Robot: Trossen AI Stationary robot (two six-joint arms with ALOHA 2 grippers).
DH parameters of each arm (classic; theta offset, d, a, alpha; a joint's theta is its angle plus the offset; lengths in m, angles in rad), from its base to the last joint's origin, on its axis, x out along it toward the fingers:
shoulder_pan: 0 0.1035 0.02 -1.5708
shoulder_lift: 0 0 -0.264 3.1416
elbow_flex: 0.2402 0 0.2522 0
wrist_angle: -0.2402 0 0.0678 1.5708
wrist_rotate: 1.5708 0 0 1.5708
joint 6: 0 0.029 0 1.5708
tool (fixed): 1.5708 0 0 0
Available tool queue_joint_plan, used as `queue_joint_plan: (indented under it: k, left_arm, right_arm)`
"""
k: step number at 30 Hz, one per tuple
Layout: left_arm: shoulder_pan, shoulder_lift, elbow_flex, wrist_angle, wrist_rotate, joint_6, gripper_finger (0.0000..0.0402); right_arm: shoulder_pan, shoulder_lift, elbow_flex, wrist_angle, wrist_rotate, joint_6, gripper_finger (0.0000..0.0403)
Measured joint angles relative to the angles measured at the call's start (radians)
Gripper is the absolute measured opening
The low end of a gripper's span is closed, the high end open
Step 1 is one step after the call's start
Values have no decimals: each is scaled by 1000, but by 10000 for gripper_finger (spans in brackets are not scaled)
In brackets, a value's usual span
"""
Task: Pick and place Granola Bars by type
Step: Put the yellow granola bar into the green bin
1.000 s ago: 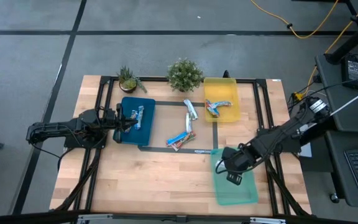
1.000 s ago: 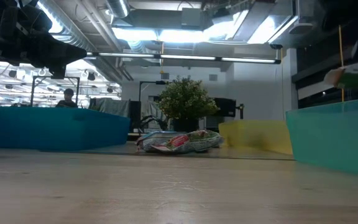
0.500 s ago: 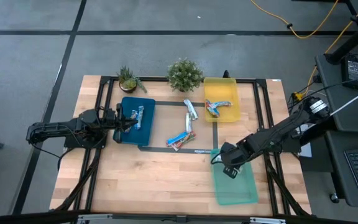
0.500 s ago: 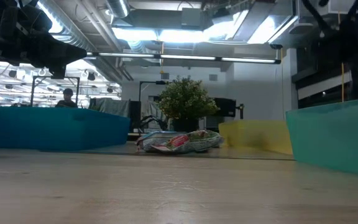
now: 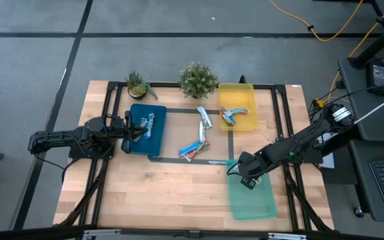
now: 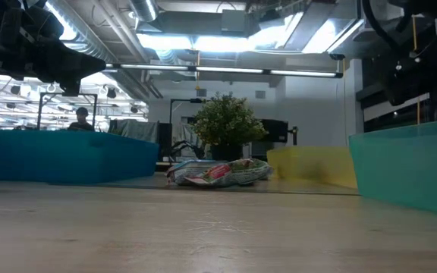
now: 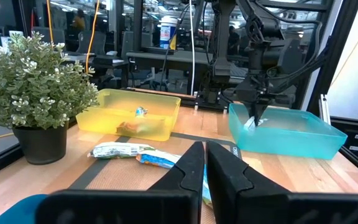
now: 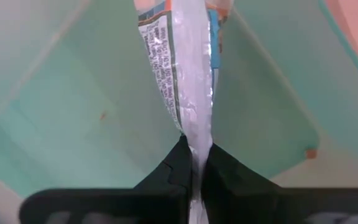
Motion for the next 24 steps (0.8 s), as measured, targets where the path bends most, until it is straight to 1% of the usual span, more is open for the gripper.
queue_joint_plan:
  k: [2,5,12,15,19,24]
  left_arm:
    - [0,0,0,0,0,0,13]
    - [0,0,0,0,0,0,12]
    - [0,0,0,0,0,0,9]
    - [0,0,0,0,0,0,12]
    - [0,0,0,0,0,0,12]
    - [0,0,0,0,0,0,8]
  right_arm:
    - [0,0,0,1,1,0,31]
    - [0,0,3,1,1,0,51]
    - [0,0,61,-12,-19,-19,128]
    - [0,0,121,-75,-25,-20,149]
    - [-1,0,226,-193,-1,-57,160]
    - [-12,0,379,-361,87,-120,161]
